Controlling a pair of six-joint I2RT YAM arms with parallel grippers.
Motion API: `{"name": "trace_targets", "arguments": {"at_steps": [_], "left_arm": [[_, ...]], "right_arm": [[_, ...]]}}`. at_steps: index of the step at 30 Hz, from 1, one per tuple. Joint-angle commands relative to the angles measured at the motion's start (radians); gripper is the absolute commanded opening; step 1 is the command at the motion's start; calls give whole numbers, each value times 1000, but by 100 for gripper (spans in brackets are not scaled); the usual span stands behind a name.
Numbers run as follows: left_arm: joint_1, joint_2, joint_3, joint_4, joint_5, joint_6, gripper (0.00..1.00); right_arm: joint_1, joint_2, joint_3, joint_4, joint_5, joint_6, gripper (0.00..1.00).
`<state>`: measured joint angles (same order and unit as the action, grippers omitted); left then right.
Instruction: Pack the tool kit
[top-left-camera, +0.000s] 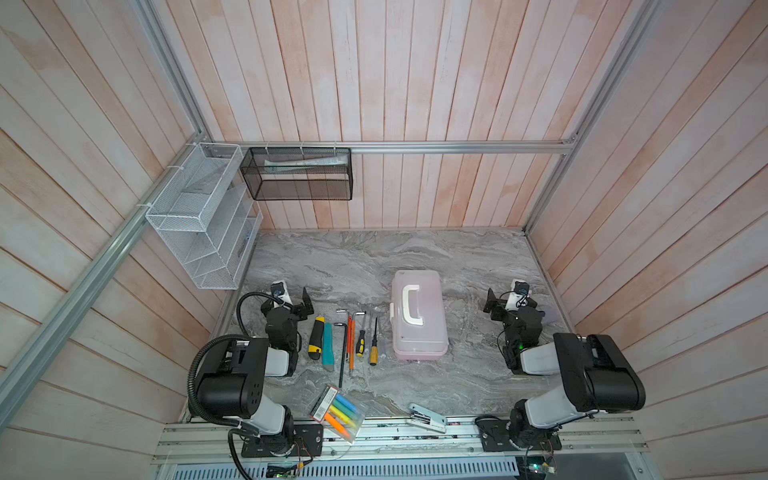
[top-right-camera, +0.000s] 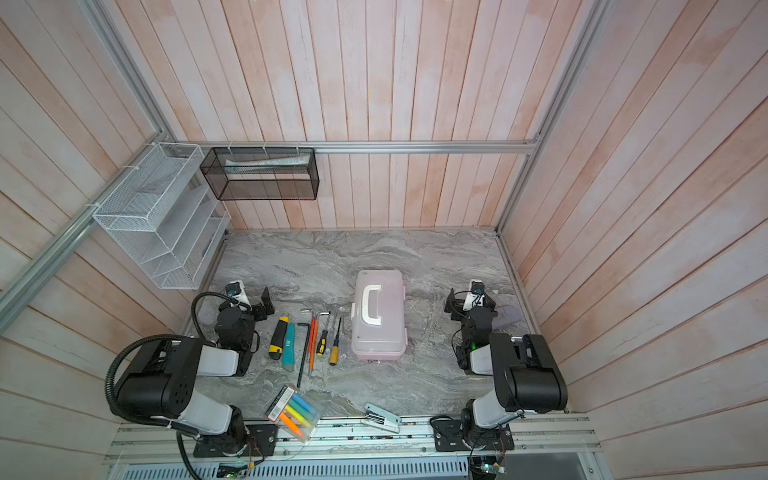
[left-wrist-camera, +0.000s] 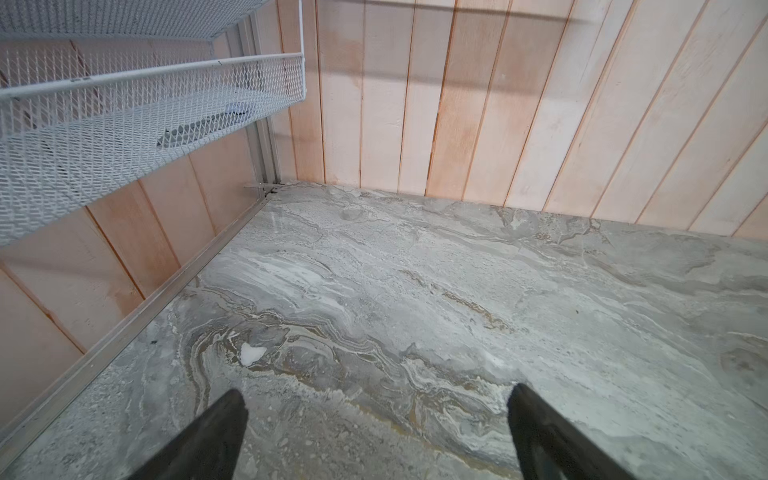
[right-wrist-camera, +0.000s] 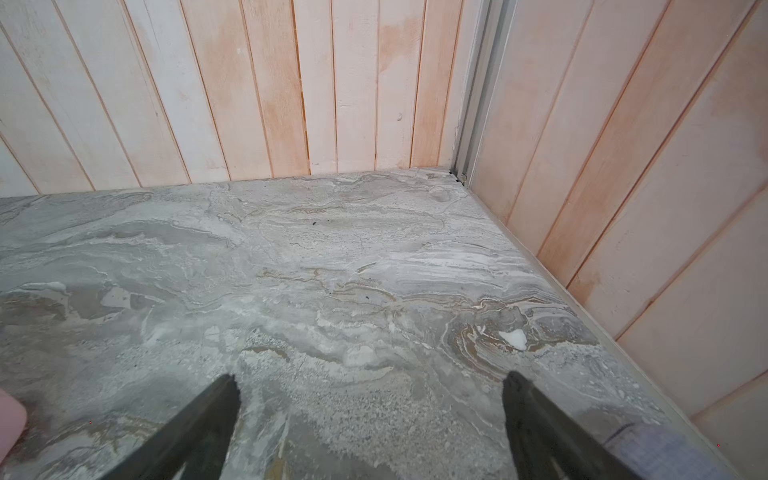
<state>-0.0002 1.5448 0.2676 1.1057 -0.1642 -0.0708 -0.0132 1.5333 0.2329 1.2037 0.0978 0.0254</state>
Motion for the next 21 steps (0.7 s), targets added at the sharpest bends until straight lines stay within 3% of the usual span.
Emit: {"name": "trace_targets", "arguments": {"at_steps": [1, 21], "left_arm": [[0, -9, 11, 12, 2, 17, 100], [0, -9, 13, 6, 3, 16, 100]], "right_arm": [[-7, -10, 14, 2, -12, -2, 98], [-10, -12, 14, 1, -18, -1, 98]]}}
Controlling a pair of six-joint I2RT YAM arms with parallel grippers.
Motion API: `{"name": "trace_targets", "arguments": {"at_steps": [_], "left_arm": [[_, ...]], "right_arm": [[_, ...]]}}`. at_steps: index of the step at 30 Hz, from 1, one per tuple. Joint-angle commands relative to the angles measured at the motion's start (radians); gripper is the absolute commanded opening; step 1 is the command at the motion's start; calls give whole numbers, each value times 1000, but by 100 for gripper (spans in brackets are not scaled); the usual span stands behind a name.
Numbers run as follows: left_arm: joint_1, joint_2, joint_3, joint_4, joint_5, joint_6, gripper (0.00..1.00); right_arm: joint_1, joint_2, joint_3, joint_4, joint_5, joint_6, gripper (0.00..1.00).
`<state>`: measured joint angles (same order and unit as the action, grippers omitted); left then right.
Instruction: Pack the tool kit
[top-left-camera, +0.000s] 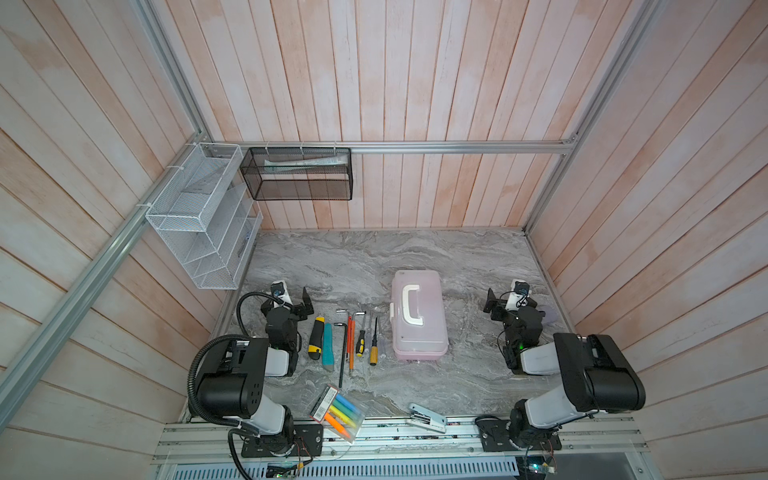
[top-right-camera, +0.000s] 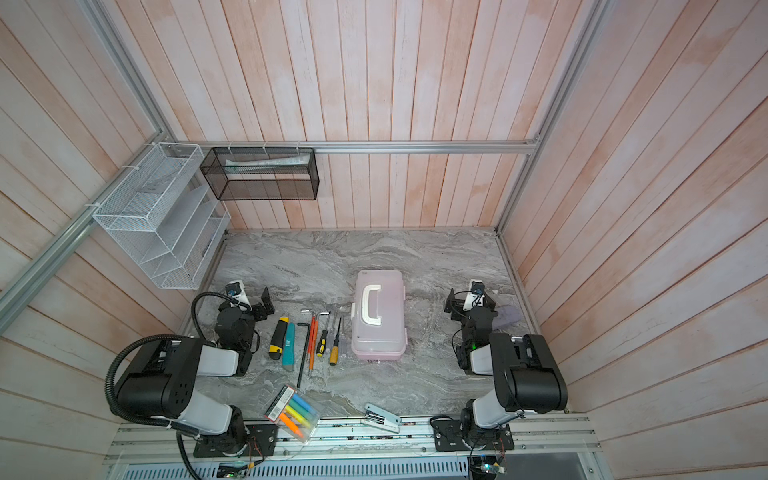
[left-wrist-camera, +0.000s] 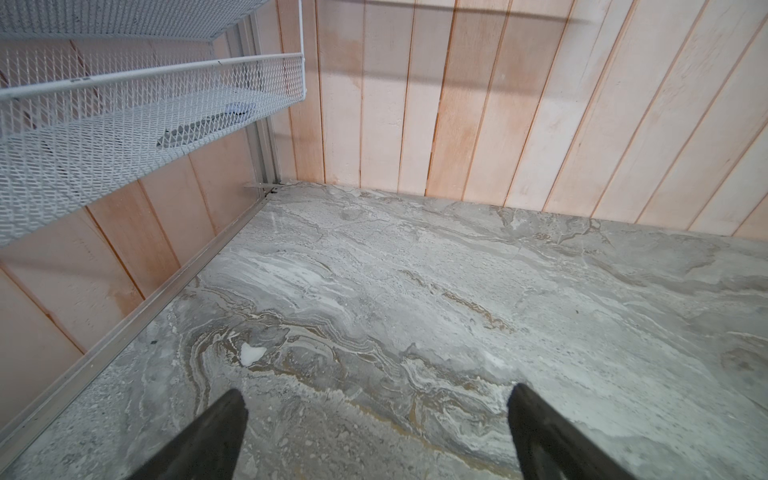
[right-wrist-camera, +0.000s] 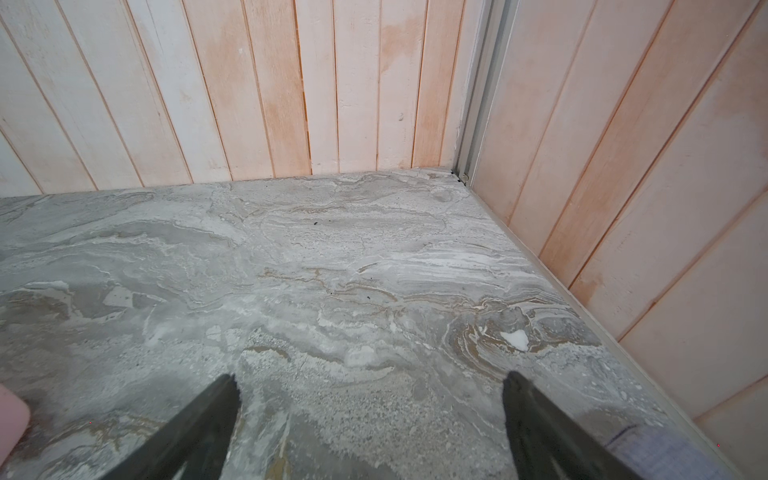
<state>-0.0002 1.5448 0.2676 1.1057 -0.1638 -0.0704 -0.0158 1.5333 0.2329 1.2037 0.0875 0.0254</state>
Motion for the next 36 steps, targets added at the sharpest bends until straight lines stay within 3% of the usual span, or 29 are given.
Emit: {"name": "trace_targets", "arguments": {"at_steps": [1, 11, 13, 16, 20, 22, 24, 27, 30, 33, 36], "left_arm": [[0, -9, 13, 6, 3, 16, 100], [0, -10, 12, 8, 3, 16, 100], [-14, -20, 17, 7, -55, 18, 100], [-35, -87, -5, -6, -54, 47, 100], [-49, -252, 127, -402, -144, 27, 100], [-50, -311, 147, -461, -140, -17, 100], [-50, -371, 157, -517, -115, -130, 100], [-52, -408, 289, -817, -74, -251, 100], [-68, -419, 377, -1009, 87, -265, 100], [-106, -462, 382, -1040, 234, -314, 100], [-134, -444, 420, -1094, 378, -380, 100]], "right_arm": [[-7, -11, 14, 1, -8, -1, 98], [-7, -10, 15, 12, -25, -8, 98], [-1, -26, 26, 8, -11, -20, 98], [53, -122, 95, -211, 104, -47, 98], [185, -185, 175, -319, 349, -58, 98], [224, -207, 242, -458, 369, -29, 98], [252, -212, 320, -570, 402, 49, 98], [324, -230, 427, -766, 400, 127, 98], [441, -254, 530, -935, 492, 176, 98], [506, -260, 657, -1146, 416, 292, 96], [542, -250, 741, -1280, 267, 420, 90]]}}
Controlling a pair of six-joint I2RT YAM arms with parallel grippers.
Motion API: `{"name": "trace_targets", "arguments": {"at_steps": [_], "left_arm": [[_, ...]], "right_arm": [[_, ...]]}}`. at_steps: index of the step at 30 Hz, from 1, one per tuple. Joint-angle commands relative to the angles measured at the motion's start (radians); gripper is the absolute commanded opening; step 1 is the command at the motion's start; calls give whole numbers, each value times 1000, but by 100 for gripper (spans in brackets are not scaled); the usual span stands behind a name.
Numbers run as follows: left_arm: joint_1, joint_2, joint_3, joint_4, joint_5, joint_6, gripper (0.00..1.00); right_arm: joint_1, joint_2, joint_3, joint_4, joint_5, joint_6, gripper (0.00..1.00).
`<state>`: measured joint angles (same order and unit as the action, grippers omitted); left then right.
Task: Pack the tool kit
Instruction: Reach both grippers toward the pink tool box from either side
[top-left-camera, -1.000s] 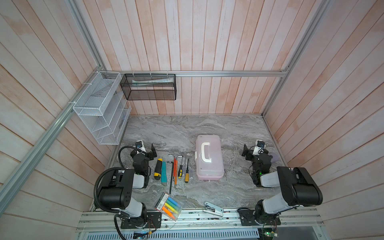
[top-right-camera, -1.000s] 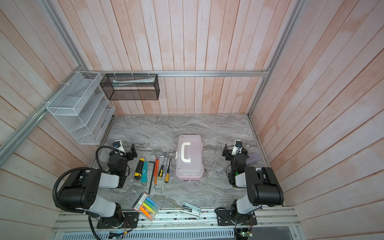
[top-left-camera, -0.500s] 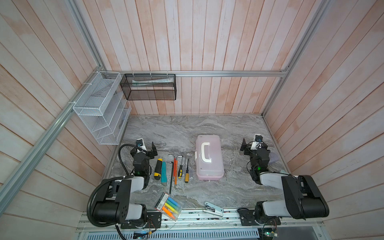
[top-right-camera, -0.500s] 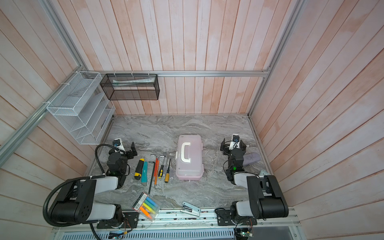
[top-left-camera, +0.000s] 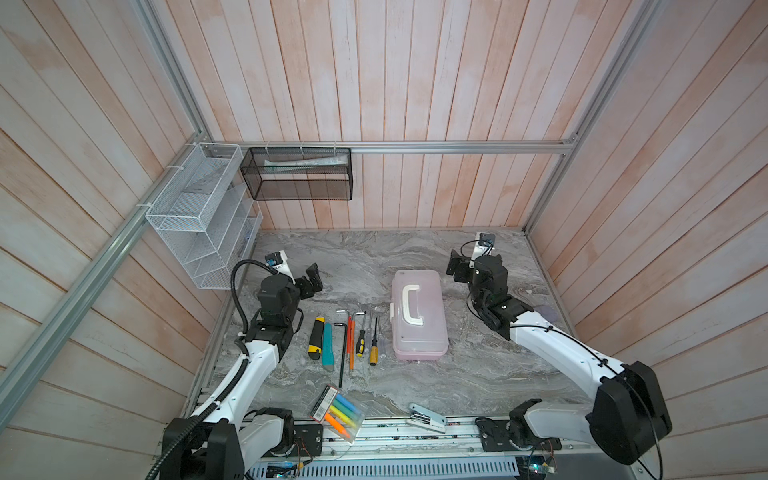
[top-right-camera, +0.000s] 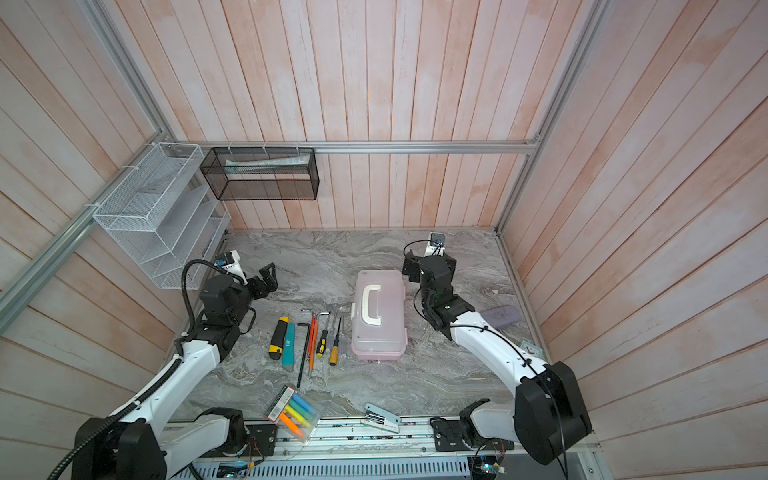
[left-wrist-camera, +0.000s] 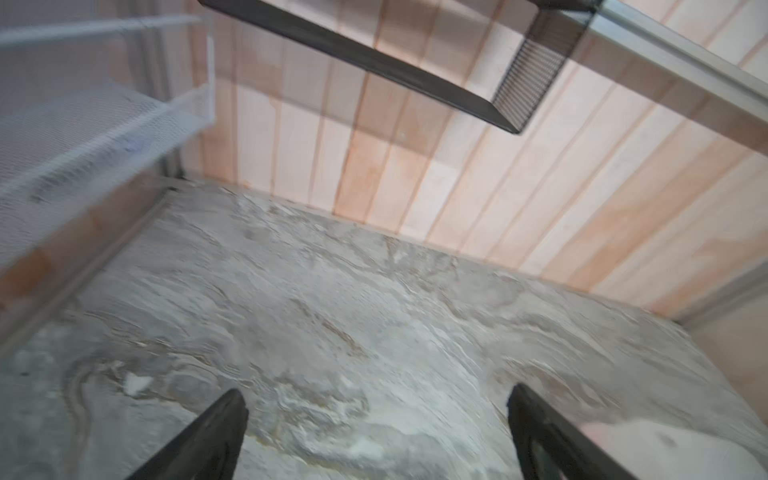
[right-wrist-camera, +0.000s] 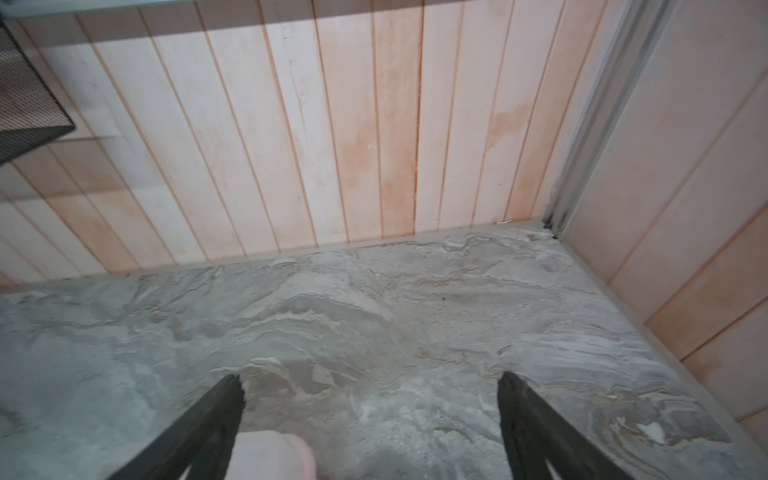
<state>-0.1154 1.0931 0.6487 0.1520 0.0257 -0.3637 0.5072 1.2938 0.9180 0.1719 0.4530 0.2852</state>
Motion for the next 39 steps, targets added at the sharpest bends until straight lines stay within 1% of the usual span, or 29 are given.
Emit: {"name": "trace_targets", "arguments": {"at_steps": [1, 5, 8, 11, 14, 16, 19, 24, 29, 32, 39], "left_arm": [[-40, 24, 55, -161, 220, -102, 100], [-162, 82, 93, -229, 235, -131, 98], [-224, 109, 76, -207, 262, -173, 95], [-250, 132, 43, -154, 305, -213, 92], [-275, 145, 11, -107, 319, -239, 90], [-299, 159, -3, -81, 319, -255, 89], [-337, 189, -4, -69, 305, -267, 88], [-377, 219, -26, -15, 286, -297, 87], [-399, 265, -25, 23, 286, -305, 85], [-406, 291, -18, 42, 296, -307, 85], [-432, 365, 14, 77, 309, -304, 84]], "right_arm": [[27, -7, 66, -265, -166, 189, 88], [41, 18, 78, -315, -351, 260, 76], [42, 20, 65, -317, -465, 288, 63], [44, 14, 55, -298, -583, 310, 61], [42, 36, 56, -287, -694, 325, 61], [45, 64, 59, -277, -781, 334, 61], [48, 104, 59, -277, -872, 344, 60], [57, 133, 46, -308, -929, 348, 57], [58, 155, 55, -360, -916, 349, 53], [58, 174, 60, -361, -932, 361, 51], [54, 224, 87, -376, -963, 370, 50]]}}
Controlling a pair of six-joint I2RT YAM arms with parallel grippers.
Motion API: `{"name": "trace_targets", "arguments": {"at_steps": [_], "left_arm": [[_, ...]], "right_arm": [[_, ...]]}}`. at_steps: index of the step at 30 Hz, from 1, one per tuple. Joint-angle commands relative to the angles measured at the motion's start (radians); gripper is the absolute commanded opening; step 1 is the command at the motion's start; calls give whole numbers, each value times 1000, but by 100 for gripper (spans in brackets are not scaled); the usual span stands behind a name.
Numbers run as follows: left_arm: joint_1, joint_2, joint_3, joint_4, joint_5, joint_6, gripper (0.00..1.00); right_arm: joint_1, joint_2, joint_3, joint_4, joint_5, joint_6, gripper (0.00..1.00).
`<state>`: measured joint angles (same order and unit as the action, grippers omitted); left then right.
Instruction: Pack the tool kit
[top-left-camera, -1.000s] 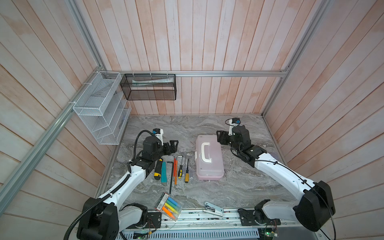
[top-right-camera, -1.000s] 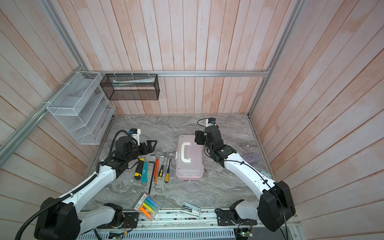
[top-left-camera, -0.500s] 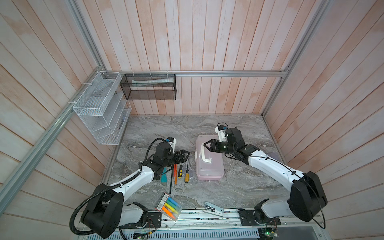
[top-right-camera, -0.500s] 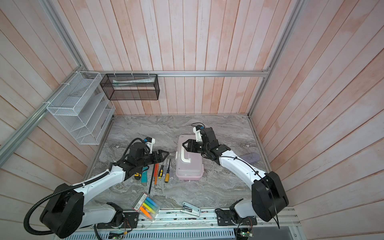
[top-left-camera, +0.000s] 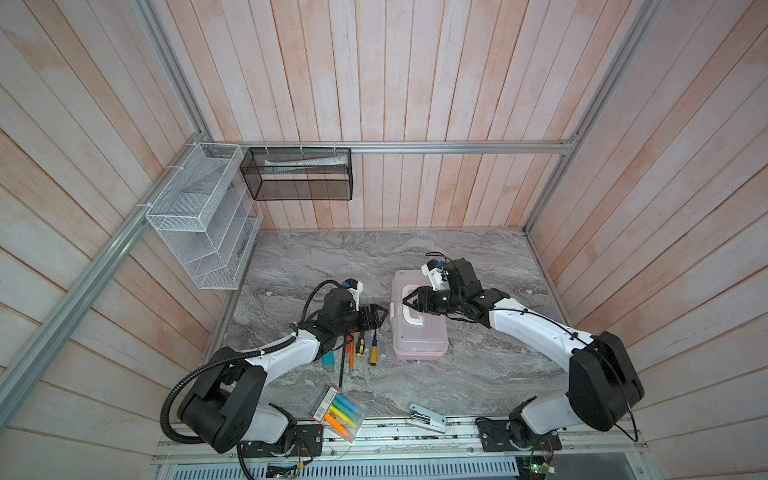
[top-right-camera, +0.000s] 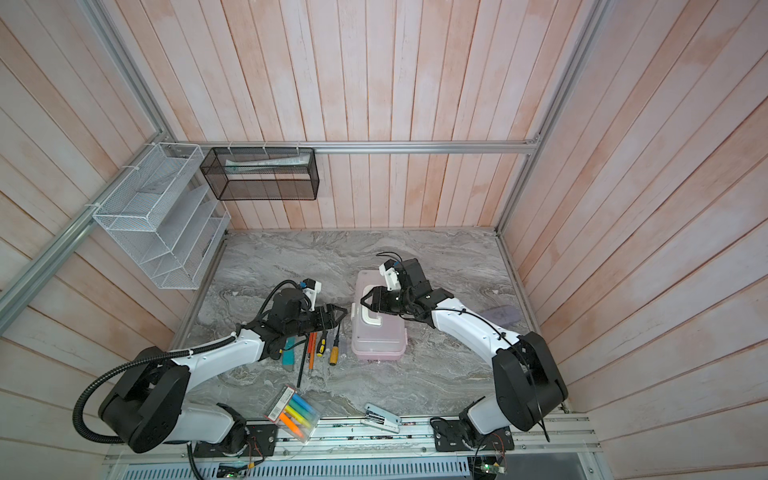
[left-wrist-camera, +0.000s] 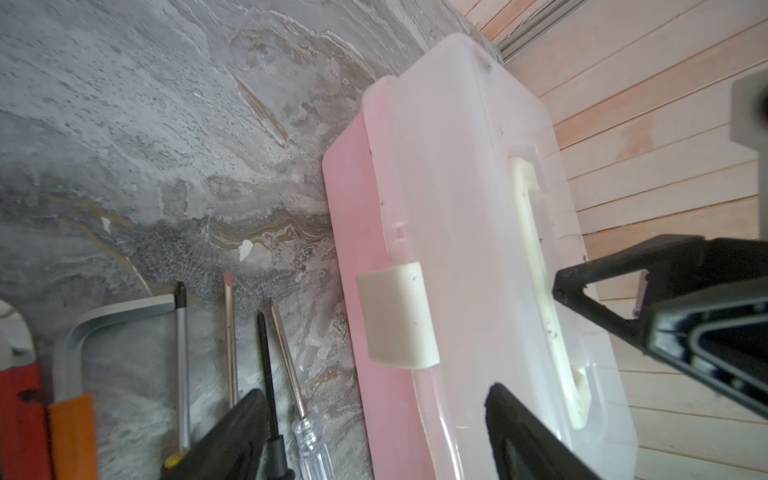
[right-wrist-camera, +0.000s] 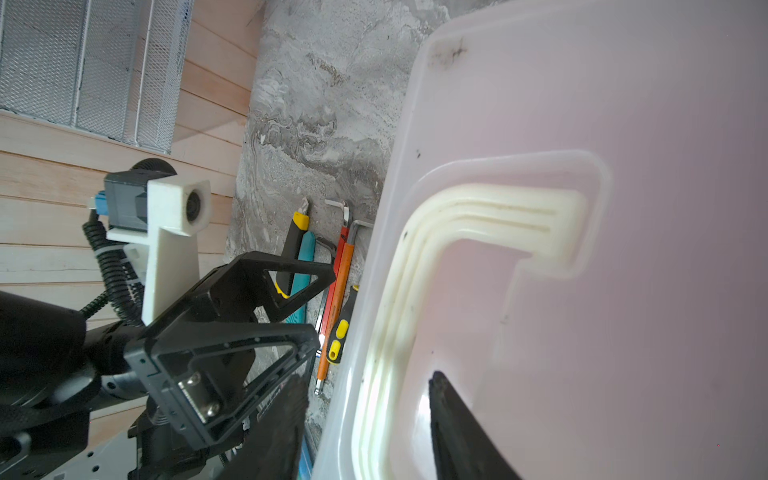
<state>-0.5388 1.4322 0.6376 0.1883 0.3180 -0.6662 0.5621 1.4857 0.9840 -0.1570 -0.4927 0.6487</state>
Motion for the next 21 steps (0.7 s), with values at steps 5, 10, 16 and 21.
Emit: {"name": "trace_targets", "arguments": {"at_steps": [5, 10, 16, 21], "left_arm": [[-8, 87, 63, 40, 27, 28, 84], [-9, 134, 105, 47, 34, 44, 84], [-9, 203, 166, 61, 62, 49, 84], [-12, 225, 185, 72, 73, 50, 84]], "right_arm": [[0, 74, 35, -49, -80, -6, 49], [-2, 104, 25, -36, -133, 7, 49], [-20, 152, -26, 50, -278, 66, 48], [5, 200, 84, -172, -105, -40, 45]]}}
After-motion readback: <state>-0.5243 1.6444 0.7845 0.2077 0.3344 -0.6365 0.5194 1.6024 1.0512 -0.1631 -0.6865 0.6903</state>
